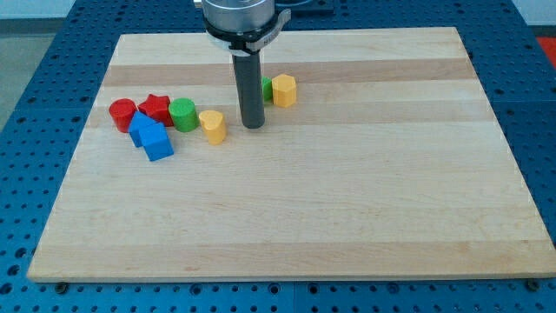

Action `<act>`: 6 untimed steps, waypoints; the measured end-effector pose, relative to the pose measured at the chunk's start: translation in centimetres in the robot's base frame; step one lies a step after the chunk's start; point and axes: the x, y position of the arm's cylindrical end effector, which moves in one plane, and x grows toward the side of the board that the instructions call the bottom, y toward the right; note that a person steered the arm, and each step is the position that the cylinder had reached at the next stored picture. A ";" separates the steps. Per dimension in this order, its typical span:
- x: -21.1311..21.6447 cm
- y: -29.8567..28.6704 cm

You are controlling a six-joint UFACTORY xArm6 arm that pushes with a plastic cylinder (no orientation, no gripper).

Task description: Move your arm to the bottom of the yellow heart

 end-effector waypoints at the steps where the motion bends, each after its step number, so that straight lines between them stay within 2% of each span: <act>1: 1.4 0.0; 3: 3.5 0.0; 6: 4.5 -0.5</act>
